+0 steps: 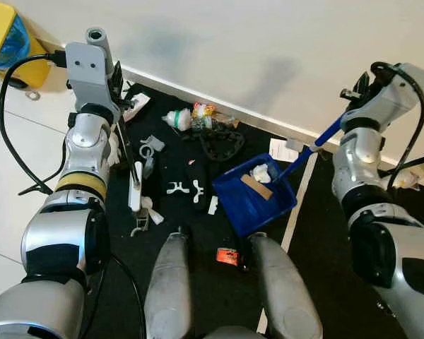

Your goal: Sweep floor

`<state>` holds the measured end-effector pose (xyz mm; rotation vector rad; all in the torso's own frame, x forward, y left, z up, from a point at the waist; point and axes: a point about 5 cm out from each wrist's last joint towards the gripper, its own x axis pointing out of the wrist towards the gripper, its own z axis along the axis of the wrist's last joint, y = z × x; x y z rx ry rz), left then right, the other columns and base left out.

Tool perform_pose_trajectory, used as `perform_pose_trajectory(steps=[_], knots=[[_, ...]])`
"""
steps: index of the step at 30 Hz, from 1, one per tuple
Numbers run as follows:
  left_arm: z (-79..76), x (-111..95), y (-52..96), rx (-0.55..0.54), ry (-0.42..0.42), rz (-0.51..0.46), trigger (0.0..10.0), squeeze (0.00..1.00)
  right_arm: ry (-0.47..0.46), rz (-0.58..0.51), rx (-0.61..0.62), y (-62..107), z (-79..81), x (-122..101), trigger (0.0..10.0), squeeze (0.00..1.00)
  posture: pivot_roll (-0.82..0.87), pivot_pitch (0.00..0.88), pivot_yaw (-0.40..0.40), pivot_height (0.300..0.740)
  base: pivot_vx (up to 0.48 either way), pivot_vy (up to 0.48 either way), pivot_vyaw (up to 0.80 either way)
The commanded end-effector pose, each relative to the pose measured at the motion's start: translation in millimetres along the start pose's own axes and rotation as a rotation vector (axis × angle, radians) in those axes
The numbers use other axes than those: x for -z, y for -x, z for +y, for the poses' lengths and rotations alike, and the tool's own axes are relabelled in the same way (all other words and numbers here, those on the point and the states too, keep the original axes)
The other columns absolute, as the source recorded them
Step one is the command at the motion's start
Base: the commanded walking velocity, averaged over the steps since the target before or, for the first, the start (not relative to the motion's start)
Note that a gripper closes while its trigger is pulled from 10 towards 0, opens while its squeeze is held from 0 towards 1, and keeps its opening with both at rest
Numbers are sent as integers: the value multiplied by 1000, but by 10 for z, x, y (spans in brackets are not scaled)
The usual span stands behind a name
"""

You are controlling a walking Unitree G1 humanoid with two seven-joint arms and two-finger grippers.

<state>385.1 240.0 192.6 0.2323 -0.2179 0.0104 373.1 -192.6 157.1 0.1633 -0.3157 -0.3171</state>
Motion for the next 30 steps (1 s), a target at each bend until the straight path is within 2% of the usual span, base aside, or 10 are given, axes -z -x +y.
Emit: perform_pose_trajectory(steps=[1, 4, 11, 15, 16, 18, 20, 21, 27, 30], knots=[[-53, 32, 18, 11, 9, -4, 10000, 0, 63, 43, -32, 184, 3, 195, 10000, 0, -6, 399, -42, 740, 0, 0, 0], [-88, 51, 26, 22, 10, -1, 10000, 0, 101, 47, -70, 339, 80, 307, 10000, 0, -11, 400, -41, 740, 0, 0, 0], [-185, 76, 31, 50, 9, -1, 10000, 0, 189, 23, -63, 547, 167, 422, 10000, 0, -14, 405, -44, 740, 0, 0, 0], [-241, 80, 32, 60, 17, -8, 10000, 0, 214, 12, -47, 580, 166, 434, 10000, 0, -12, 404, -48, 740, 0, 0, 0], [-295, 80, 30, 71, 22, -13, 10000, 0, 225, -1, -29, 588, 156, 429, 10000, 0, -11, 403, -47, 740, 0, 0, 0], [-341, 77, 27, 82, 26, -18, 10000, 0, 231, -12, -14, 587, 143, 420, 10000, 0, -12, 403, -48, 740, 0, 0, 0], [-416, 35, 2, 97, 47, -38, 10000, 0, 225, -51, 51, 500, 60, 334, 10000, 0, -12, 404, -48, 740, 0, 0, 0], [-416, 35, 2, 97, 47, -38, 10000, 0, 225, -51, 51, 500, 60, 334, 10000, 0, -12, 404, -48, 740, 0, 0, 0], [-377, -23, -28, 93, 49, -57, 10000, 0, 199, -121, 187, 259, -98, 107, 10000, 0, -7, 392, -37, 740, 0, 0, 0], [-361, -31, -31, 92, 45, -60, 10000, 0, 195, -132, 217, 212, -142, 60, 10000, 0, -6, 391, -36, 740, 0, 0, 0]])
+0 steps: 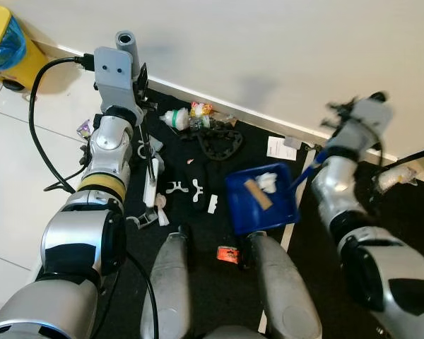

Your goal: Sweep floor

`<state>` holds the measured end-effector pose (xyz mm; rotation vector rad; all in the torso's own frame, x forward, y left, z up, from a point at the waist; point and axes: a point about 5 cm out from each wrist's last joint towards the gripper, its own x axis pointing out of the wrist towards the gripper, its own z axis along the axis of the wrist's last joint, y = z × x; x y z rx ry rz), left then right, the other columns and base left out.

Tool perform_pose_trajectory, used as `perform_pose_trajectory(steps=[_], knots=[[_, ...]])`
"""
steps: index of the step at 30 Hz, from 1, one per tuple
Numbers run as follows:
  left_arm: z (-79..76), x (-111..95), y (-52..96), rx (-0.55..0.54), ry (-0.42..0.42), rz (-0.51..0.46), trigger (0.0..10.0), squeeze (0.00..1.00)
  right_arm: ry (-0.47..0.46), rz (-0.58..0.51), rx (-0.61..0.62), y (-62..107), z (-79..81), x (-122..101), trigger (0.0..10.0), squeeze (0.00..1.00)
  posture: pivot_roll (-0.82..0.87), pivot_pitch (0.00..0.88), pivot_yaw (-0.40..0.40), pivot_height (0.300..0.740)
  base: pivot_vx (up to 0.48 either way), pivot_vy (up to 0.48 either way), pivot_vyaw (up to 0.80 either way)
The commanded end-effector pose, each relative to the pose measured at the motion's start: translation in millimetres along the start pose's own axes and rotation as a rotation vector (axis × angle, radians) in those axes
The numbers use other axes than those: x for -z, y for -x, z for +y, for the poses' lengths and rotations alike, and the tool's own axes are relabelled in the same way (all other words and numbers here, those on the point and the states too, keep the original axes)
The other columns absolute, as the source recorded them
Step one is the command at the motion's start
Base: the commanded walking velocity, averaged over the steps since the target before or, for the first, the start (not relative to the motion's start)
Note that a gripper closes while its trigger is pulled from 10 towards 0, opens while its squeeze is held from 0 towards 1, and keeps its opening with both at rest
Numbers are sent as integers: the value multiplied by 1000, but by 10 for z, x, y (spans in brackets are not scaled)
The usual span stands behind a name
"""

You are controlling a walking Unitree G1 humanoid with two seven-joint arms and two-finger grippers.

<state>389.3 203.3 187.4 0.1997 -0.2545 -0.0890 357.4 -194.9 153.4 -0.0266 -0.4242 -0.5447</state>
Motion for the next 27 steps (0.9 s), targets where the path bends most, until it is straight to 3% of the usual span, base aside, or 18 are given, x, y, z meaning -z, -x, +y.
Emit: perform_pose_trajectory(steps=[1, 4, 11, 17, 21, 25, 26, 27], knots=[[14, -7, 6, 2, 0, -13, 10000, 0, 3, 34, 36, 57, -77, 83, 10000, 0, -6, 391, -36, 740, 0, 0, 0], [21, -7, 7, 2, -4, -11, 10000, 0, 6, 58, 45, 78, -93, 121, 10000, 0, -2, 390, -34, 740, 0, 0, 0], [15, 13, 23, 3, -10, -9, 10000, 0, 34, 154, 54, 352, -87, 331, 10000, 0, 26, 419, -32, 740, 0, 0, 0], [16, 29, 34, 5, -10, -4, 10000, 0, 14, 222, 57, 421, -100, 415, 10000, 0, 28, 422, -27, 740, 0, 0, 0], [-9, 27, 28, 13, -16, -5, 10000, 0, 25, 258, 40, 388, -241, 476, 10000, 0, 27, 416, -27, 740, 0, 0, 0], [-34, 2, 6, 9, -17, -11, 10000, 0, 54, 245, 52, 298, -491, 488, 10000, 0, 29, 411, -23, 740, 0, 0, 0], [-38, -3, 1, 7, -15, -12, 10000, 0, 53, 261, 56, 281, -522, 498, 10000, 306, 29, 411, -23, 740, 0, 0, 0], [-42, -5, -2, 6, -14, -12, 10000, 0, 41, 279, 55, 272, -536, 510, 10000, 525, 25, 411, -20, 740, 0, 0, 0]])
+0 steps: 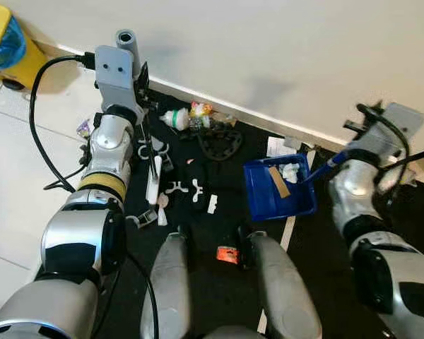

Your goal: Sweep floor

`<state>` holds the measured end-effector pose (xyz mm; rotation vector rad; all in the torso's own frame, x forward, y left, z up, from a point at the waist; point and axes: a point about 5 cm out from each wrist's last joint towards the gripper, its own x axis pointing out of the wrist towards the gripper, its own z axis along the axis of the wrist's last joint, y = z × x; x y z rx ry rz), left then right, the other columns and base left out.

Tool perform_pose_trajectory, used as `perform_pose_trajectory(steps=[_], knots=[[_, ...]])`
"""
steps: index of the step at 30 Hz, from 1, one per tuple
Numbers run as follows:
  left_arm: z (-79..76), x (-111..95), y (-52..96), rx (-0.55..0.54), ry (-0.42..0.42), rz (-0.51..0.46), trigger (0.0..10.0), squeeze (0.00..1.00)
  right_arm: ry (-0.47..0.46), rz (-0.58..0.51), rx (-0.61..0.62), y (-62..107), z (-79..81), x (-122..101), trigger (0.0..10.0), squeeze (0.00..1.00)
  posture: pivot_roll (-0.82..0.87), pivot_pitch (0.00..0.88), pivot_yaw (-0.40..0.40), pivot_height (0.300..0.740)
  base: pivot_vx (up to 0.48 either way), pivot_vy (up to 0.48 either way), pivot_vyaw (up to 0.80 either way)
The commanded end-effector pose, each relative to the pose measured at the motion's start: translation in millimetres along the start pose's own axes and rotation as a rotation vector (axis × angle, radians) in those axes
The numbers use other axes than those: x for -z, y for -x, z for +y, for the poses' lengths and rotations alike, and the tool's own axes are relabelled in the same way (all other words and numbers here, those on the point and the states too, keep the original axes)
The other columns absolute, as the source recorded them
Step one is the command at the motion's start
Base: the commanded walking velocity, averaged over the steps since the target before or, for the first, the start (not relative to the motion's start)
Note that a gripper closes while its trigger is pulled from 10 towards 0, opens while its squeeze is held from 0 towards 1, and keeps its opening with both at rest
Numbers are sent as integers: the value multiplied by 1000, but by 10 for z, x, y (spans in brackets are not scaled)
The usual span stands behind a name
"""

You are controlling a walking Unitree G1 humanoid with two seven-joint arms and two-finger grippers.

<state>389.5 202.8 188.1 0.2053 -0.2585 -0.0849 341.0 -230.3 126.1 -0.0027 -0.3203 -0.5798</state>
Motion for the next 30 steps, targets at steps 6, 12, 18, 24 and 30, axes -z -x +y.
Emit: perform_pose_trajectory(steps=[6, 12, 18, 24, 30], knots=[[-52, 13, 0, -1, 6, -2, 10000, 0, 35, 224, 26, 185, -147, 347, 10000, 1000, 10, 393, -13, 740, 0, 0, 0], [-82, 2, -17, 8, 9, -1, 10000, 0, 21, 239, 46, 168, -213, 359, 10000, 1000, 7, 375, -9, 740, 0, 0, 0], [-59, 22, 7, -14, 32, -4, 10000, 0, -19, 236, 112, 111, -260, 323, 10000, 1000, 12, 335, -5, 740, 0, 0, 0], [-38, 314, 164, -97, 138, 130, 10000, 0, -87, 250, 15, 85, -130, 297, 10000, 0, 13, 281, -3, 740, 0, 0, 0], [-30, 607, 380, -208, 254, 244, 10000, 0, -128, 278, -175, 113, 84, 291, 10000, 0, 11, 231, -13, 740, 0, 0, 0]])
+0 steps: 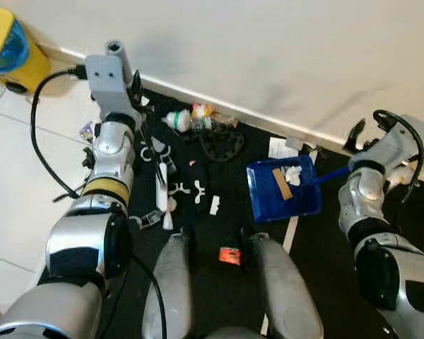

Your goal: Sweep floor

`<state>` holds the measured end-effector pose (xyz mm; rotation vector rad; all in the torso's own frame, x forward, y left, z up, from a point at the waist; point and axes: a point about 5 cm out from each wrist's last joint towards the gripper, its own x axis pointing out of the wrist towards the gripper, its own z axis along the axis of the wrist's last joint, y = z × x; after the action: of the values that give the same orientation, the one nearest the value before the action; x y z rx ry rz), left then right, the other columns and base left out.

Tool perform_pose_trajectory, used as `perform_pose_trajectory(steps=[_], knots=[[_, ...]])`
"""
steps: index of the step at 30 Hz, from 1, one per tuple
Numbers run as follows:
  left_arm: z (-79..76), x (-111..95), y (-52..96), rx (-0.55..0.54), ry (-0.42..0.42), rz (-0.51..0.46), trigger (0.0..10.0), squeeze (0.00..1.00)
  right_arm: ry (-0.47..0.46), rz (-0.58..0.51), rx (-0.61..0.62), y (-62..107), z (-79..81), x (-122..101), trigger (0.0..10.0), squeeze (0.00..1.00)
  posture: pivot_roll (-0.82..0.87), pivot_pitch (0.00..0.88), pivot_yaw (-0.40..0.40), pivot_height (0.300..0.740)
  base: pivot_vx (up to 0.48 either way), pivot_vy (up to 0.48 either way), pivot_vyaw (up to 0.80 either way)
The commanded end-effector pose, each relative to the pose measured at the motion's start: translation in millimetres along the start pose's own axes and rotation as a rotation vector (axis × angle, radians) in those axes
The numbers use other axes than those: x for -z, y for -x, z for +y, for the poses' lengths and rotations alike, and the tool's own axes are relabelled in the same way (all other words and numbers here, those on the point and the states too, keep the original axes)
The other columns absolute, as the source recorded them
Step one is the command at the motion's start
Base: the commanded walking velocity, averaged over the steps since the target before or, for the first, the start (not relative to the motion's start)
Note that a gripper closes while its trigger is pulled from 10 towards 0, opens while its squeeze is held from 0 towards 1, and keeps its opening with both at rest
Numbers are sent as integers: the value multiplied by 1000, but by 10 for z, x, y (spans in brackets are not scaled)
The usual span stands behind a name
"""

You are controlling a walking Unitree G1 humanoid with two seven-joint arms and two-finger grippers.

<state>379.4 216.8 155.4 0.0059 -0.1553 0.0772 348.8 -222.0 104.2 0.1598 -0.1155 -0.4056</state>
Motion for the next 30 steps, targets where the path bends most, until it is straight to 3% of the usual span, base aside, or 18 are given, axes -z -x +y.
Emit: perform_pose_trajectory(steps=[1, 6, 7, 11, 17, 19, 22, 27, 30], knots=[[13, 358, 190, -64, 80, 139, 10000, 0, -2, 48, -61, 70, 18, 114, 10000, 0, 11, 222, -17, 740, 0, 0, 0], [48, 458, 292, -92, 84, 145, 10000, 0, -21, 145, -185, 179, 96, 289, 10000, 0, 9, 193, -24, 740, 0, 0, 0], [89, 561, 383, -123, 95, 179, 10000, 0, -60, 212, -275, 258, 138, 397, 10000, 0, 6, 178, -29, 740, 0, 0, 0], [127, 671, 506, -141, 104, 198, 10000, 0, -60, 282, -354, 338, 140, 506, 10000, 0, 11, 142, -38, 740, 0, 0, 0], [107, 888, 762, -102, 44, 255, 10000, 0, 45, 445, -303, 438, -87, 711, 10000, 0, 23, 112, -40, 740, 0, 0, 0], [107, 888, 762, -102, 44, 255, 10000, 0, 45, 445, -303, 438, -87, 711, 10000, 0, 23, 112, -40, 740, 0, 0, 0], [114, 1019, 923, -96, 23, 295, 10000, 0, 128, 475, -308, 508, -207, 782, 10000, 0, 22, 85, -33, 740, 0, 0, 0], [134, 1038, 950, -111, 30, 301, 10000, 0, 110, 445, -310, 524, -282, 768, 10000, 0, 16, 82, -28, 740, 0, 0, 0], [99, 1011, 884, -96, 34, 307, 10000, 0, 79, 461, -320, 585, -312, 814, 10000, 0, 14, 90, -31, 740, 0, 0, 0]])
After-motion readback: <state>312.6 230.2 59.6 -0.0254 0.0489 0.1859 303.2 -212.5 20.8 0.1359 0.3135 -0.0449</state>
